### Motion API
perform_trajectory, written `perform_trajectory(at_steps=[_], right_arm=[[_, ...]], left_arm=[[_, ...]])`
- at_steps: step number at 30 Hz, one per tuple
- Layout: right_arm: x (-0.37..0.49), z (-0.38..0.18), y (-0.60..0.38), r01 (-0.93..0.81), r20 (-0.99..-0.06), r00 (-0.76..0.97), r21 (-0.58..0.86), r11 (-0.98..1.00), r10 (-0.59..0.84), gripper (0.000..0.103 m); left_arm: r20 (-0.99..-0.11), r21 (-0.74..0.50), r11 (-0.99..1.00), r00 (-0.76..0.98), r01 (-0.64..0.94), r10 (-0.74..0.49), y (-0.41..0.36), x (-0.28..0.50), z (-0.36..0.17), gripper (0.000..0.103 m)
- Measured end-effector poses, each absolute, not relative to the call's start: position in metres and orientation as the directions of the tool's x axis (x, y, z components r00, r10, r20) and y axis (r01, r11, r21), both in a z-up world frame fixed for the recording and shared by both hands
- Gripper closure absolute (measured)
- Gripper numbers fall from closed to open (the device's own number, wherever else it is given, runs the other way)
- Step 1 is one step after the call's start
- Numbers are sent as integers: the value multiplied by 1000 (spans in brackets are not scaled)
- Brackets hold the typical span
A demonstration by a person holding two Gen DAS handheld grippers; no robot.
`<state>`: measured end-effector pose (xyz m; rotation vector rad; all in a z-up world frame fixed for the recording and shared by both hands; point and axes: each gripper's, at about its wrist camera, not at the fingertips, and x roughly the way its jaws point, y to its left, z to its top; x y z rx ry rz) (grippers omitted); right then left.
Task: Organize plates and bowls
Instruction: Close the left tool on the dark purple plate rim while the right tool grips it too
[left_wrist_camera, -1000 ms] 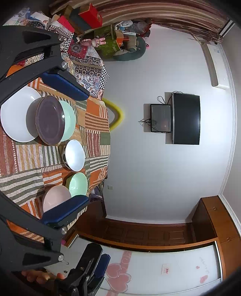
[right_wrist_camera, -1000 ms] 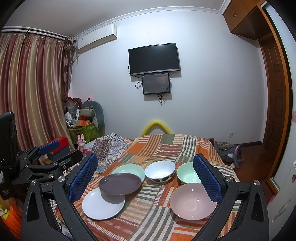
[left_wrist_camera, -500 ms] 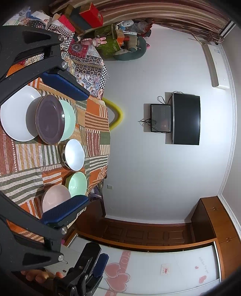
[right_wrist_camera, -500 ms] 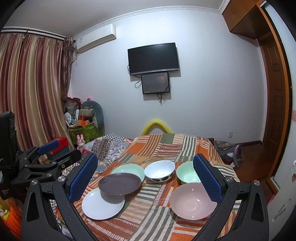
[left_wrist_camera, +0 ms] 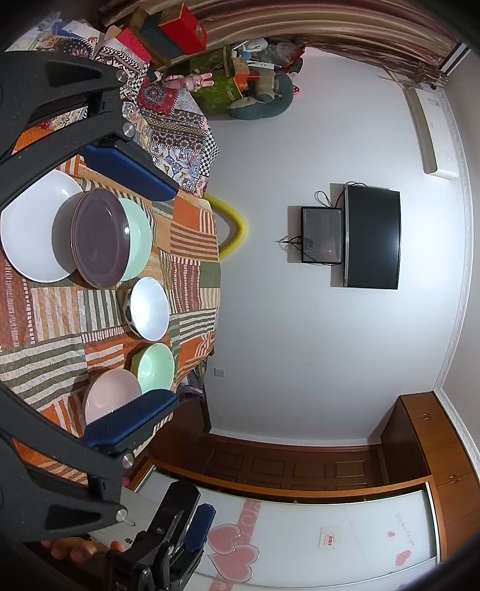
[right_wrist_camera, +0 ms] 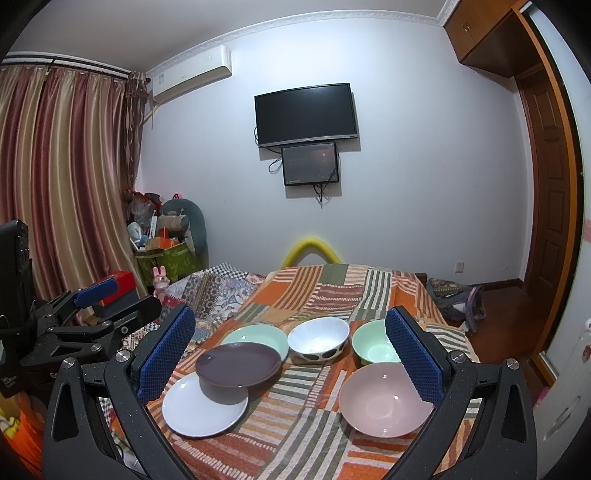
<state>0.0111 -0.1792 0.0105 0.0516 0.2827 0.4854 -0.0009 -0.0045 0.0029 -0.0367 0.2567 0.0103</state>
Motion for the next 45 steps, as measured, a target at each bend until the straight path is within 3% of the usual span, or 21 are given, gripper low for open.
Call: perform_trajectory(at_steps=[11,20,22,24,26,32,36,45], right_arm=[[35,-3,-156,-461,-327,817,122,879,475,0],[68,-35,-116,-492,-431,757,118,863,491,0],[79,-44,-107,-499,-463,737,119,858,492,0],[89,-53,-99,-501,-491,718,127,856,493,0],[98,-60,-93,-505,-514,699,138,852,497,3],[133,-89,-73,-499,-607,622,179,848,494,18],[156,-111,-64,-478,-668,568,207,853,481,32],[183,-147,-42,-460,-746,506,190,867,432,47]], left_arm=[[-318,-49,998,947,-50,32,36,22,-17,0],[-444,-46,992,892,-122,89,95,64,-59,0],[-479,-55,989,873,-134,92,110,74,-71,3],[-522,-63,987,848,-145,91,125,86,-84,17],[-561,-66,987,824,-147,85,138,100,-95,20],[-645,-74,987,762,-145,63,166,138,-135,31],[-703,-90,986,710,-143,39,181,162,-160,48],[-776,-152,978,630,-144,-28,208,199,-202,58]])
